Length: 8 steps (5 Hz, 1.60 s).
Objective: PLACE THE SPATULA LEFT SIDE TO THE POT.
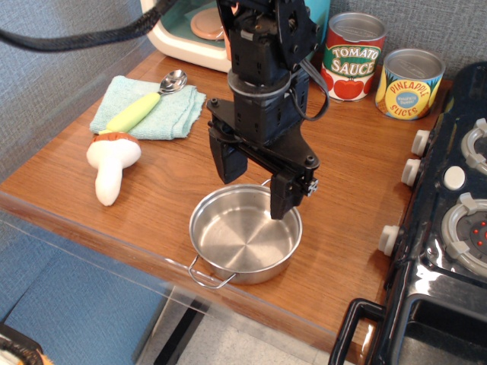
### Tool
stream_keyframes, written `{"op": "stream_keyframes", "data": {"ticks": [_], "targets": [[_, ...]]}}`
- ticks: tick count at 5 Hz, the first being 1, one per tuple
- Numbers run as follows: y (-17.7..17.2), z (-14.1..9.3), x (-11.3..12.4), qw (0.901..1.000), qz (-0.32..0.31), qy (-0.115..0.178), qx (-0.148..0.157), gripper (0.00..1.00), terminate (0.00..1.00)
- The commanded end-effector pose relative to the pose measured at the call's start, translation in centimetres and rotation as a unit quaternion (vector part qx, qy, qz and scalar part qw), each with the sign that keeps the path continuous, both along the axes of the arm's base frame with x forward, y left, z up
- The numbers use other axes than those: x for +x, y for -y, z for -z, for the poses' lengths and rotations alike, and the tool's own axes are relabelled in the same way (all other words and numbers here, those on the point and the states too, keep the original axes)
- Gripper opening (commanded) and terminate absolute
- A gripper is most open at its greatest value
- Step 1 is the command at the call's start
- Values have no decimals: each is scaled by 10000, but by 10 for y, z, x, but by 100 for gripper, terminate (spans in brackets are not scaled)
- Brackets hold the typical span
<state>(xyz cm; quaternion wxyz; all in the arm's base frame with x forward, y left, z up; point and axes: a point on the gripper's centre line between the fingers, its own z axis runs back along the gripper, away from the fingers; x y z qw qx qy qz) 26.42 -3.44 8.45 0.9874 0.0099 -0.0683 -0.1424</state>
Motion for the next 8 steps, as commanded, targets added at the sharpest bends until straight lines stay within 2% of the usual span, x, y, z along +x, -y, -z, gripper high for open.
{"op": "stream_keyframes", "data": {"ticks": [1,3,4,5,6,7,8], "targets": [[0,0,0,10000,0,0,0,100,0],[-64,-15,39,9967,-811,65,-67,100,0],[-115,-15,64,9929,-1152,291,-1,100,0],[-165,-5,81,9911,-1241,461,131,100,0],[-209,6,87,9901,-1265,538,297,100,0],[-233,17,84,9873,-1490,433,327,100,0],[-239,28,85,9859,-1615,299,336,100,0]]}}
